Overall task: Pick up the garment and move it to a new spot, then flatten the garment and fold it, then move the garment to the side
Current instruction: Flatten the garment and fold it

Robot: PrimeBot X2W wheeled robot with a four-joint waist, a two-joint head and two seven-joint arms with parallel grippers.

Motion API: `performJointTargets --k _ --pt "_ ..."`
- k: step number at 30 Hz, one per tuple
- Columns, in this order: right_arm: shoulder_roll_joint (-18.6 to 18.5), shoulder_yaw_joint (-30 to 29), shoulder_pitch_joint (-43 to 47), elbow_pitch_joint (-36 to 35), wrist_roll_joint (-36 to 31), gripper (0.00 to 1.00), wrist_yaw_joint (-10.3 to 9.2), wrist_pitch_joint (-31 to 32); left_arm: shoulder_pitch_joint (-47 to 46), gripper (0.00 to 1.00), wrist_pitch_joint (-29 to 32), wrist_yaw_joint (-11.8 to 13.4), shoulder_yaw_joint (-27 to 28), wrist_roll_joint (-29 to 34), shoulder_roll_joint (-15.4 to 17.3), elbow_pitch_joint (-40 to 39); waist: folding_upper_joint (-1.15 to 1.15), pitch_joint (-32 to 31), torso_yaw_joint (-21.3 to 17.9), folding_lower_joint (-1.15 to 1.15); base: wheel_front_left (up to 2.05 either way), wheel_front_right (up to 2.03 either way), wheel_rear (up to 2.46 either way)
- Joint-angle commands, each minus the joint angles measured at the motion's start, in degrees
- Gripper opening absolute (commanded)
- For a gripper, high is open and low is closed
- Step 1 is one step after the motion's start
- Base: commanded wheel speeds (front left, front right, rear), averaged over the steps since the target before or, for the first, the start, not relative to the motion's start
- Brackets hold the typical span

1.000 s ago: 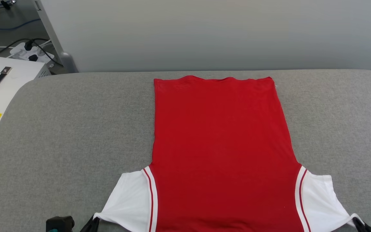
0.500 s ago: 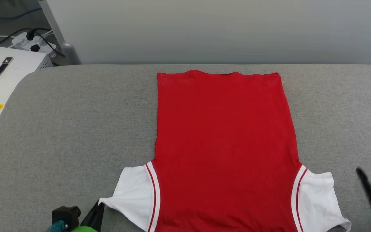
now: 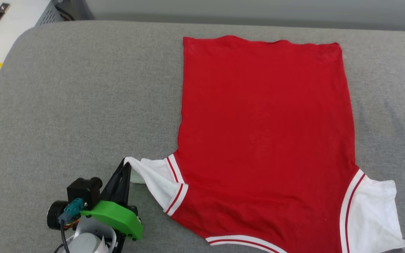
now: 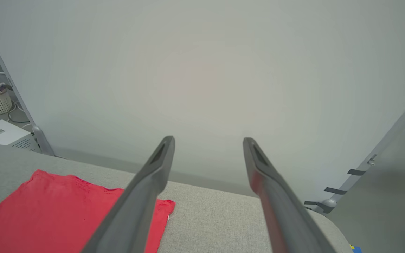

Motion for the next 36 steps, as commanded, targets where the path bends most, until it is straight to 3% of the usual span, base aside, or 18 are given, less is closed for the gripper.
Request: performJointTargets --k 1,8,12,16,20,30,31,32,33,36 --pt "-0.58 1.43 -3.64 2.62 -0.4 1.0 -0.05 3.79 -1.57 0.0 -0.34 0.02 0.27 0.94 -0.69 -0.57 0.0 7.17 4.48 0.0 0.0 0.0 0.0" --pt "-2.15 9.61 -20.87 16.27 1.85 1.0 -0.05 28.32 -4.67 0.0 -0.34 -1.07 0.86 4.24 -4.02 -2.42 0.0 14.28 8.46 0.0 0.0 0.0 0.0" --pt "-2.09 11.9 -27.3 21.67 3.44 1.0 -0.05 38.97 -6.12 0.0 -0.34 -1.94 1.49 6.03 -5.81 -3.52 0.0 17.78 10.24 0.0 0.0 0.0 0.0" --pt "-1.61 13.53 -31.82 24.86 1.53 1.0 -0.05 43.07 -7.12 0.0 -0.34 -2.76 2.31 7.8 -7.39 -4.82 0.0 21.17 11.57 0.0 0.0 0.0 0.0" --pt "-0.5 13.91 -33.81 27.51 0.4 1.0 -0.05 43.3 -7.96 0.0 -0.34 -3.63 2.72 9.58 -8.83 -5.77 0.0 24.04 12.75 0.0 0.0 0.0 0.0" --pt "-1.04 18.08 -27.36 32.45 1.24 1.0 -0.05 43.46 -8.17 0.0 -0.34 -5.68 3.73 12.66 -11.47 -5.54 0.0 24.44 13.46 0.0 0.0 0.0 0.0" --pt "-1.28 18.22 -26.99 32.4 1.55 0.8 -0.05 43.33 -8.08 0.0 -0.34 -5.8 3.86 12.86 -11.55 -5.49 0.0 24.17 13.4 0.0 0.0 0.0 0.0" --pt "-1.58 18.39 -26.74 32.19 1.76 0.25 -0.05 42.78 -7.95 0.0 -0.34 -5.93 4.05 13.07 -11.64 -5.43 0.0 23.74 13.27 0.0 0.0 0.0 0.0" --pt "-1.95 18.8 -26.6 31.83 1.8 0.0 -0.05 42.25 -7.79 0.0 -0.34 -6.04 4.25 13.22 -11.7 -5.34 0.0 23.32 13.09 0.0 0.0 0.0 0.0" --pt "-2.37 19.23 -26.76 30.89 2.45 0.0 -0.05 39.0 -6.94 0.0 -0.34 -6.29 5.04 13.6 -11.84 -4.78 0.0 20.99 12.24 0.0 0.0 0.0 0.0"
